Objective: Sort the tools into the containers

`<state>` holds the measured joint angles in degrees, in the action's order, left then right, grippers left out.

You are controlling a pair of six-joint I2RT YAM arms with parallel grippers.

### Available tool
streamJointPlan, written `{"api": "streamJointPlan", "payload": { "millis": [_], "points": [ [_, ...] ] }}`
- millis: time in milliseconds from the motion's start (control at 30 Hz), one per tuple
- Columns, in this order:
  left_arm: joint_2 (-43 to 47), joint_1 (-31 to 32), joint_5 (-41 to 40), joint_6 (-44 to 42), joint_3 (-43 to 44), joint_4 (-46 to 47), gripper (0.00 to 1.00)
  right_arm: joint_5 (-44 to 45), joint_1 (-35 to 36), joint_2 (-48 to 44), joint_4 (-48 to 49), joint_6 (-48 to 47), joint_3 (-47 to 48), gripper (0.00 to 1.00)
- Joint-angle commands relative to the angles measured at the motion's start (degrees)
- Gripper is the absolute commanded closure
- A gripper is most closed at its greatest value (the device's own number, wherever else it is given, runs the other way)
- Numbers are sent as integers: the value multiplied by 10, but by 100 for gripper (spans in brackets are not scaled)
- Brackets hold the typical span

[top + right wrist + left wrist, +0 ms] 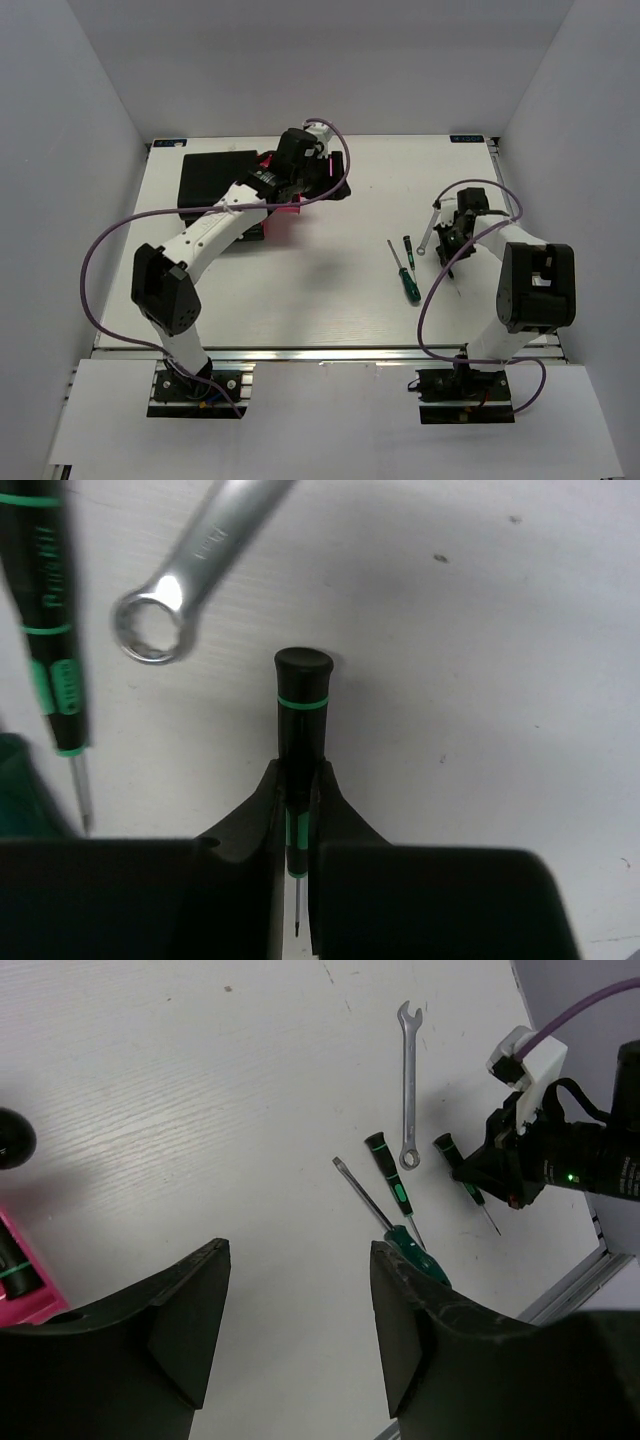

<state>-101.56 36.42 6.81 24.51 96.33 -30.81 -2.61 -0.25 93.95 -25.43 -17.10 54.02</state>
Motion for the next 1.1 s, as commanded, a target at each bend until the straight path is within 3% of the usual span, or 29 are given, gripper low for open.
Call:
{"api": "streamJointPlan", "payload": {
  "millis": [0, 100, 167, 333, 367, 400, 533, 700, 900, 1067],
  "points": [
    [73, 0, -15, 6, -33, 33, 32, -39, 27, -3, -33, -23, 83, 100],
    [116, 0, -41, 7, -60, 31, 32, -99, 64, 4, -65, -23, 186, 100],
    [153, 0, -59, 5, -73, 27, 32, -121, 129, 23, -87, -6, 237, 100],
    [235, -1, -152, 18, -134, 27, 30, -211, 226, 100, -61, 123, 399, 100],
    [262, -1, -164, 22, -146, 28, 30, -221, 241, 110, -18, 151, 414, 100],
    [274, -1, -186, 27, -165, 29, 30, -218, 252, 119, 6, 223, 428, 100],
    [324, -1, -220, 54, -201, 21, 30, -173, 314, 176, 120, 371, 502, 100],
    [376, -1, -245, 76, -233, 16, 31, -137, 351, 278, 185, 499, 649, 100],
    [390, -1, -251, 84, -237, 1, 31, -92, 382, 335, 238, 536, 693, 100],
    [392, -1, -246, 87, -238, 3, 30, -94, 384, 349, 236, 521, 675, 100]
  ]
}}
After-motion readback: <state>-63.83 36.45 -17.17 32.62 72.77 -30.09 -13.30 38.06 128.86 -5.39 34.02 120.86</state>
